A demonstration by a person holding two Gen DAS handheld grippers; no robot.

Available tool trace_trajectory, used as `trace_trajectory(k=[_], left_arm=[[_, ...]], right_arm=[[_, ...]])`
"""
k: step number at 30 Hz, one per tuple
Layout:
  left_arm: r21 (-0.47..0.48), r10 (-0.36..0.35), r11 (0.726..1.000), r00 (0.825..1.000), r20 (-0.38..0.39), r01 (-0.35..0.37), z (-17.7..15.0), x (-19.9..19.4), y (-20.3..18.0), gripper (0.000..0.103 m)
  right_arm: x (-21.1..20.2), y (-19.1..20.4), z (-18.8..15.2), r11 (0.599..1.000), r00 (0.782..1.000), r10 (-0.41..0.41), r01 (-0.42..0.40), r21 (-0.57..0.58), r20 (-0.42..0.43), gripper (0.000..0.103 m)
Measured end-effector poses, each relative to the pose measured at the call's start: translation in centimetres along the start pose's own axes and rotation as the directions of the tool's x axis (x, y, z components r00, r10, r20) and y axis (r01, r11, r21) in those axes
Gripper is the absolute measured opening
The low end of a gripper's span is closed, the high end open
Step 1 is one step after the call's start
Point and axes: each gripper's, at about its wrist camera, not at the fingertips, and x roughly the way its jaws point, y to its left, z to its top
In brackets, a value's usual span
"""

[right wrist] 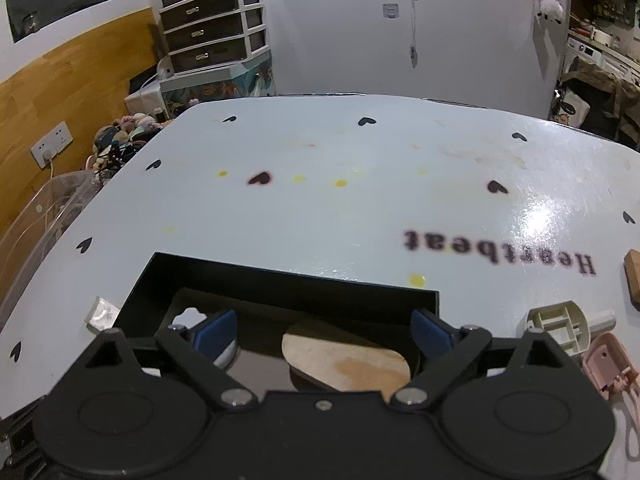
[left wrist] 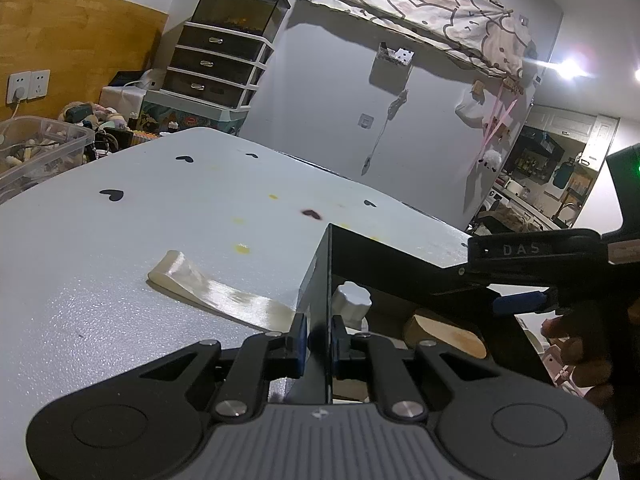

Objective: Organize rigid objects
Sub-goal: 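Carry the oval wooden block into the black box and open the right gripper, then move the right gripper to the square engraved wooden block and grasp it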

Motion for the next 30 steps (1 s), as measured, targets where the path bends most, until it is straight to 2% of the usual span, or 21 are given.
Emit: trace_trajectory(k=[5, 8, 11, 12, 13, 15, 18, 23, 30], left_arm=[[0.0, 0.001, 1.0, 1.0, 0.0, -0.001, 0.0, 0.0, 0.0, 0.012], [0.0, 0.001, 1.0, 1.0, 0.0, -0.001, 0.0, 0.0, 0.0, 0.012], [0.0, 0.004, 1.0, 1.0, 0.0, -0.004, 0.0, 0.1, 0.1, 0.012], [0.0, 0.005, 1.0, 1.0, 0.0, -0.005, 0.0, 0.1, 0.1, 0.012], [0.001, 0.006, 1.0, 1.0, 0.0, -0.006, 0.0, 0.1, 0.1, 0.012], [0.001, 0.006, 1.0, 1.0, 0.0, -0.006, 0.0, 0.1, 0.1, 0.011], [0.002, 0.007, 1.0, 1.0, 0.0, -0.007, -0.1, 0.1, 0.0, 0.011], [0.001, 0.006, 1.0, 1.0, 0.0, -0.006, -0.1, 0.1, 0.0, 0.011], [0.005, 0.008, 1.0, 1.0, -0.001, -0.008, -0.1, 0.1, -0.2, 0.012]], right_arm=[[-0.8, -0.1, -0.1, 1.0, 1.0, 0.022, -0.022, -0.009, 0.007, 0.095], [-1.7, -0.1, -0.4, 0.996, 0.996, 0.087, -0.087, -0.012, 0.005, 0.09], [-1.6, -0.1, -0.8, 0.982, 0.98, 0.187, -0.187, 0.013, -0.068, 0.072], [-1.2, 0.1, -1.0, 0.98, 0.975, 0.201, -0.2, 0.012, -0.097, 0.063], [-0.9, 0.3, -1.3, 0.978, 0.97, 0.207, -0.207, 0.011, -0.124, 0.06], [0.2, 0.6, -1.6, 0.977, 0.96, 0.213, -0.211, 0.027, -0.183, 0.059], [1.6, 0.7, -1.9, 0.976, 0.95, 0.216, -0.21, 0.047, -0.225, 0.06], [2.1, 1.1, -1.7, 0.986, 0.968, 0.164, -0.162, 0.024, -0.192, 0.06], [2.1, 1.2, -1.6, 0.991, 0.975, 0.129, -0.13, 0.002, -0.179, 0.06]])
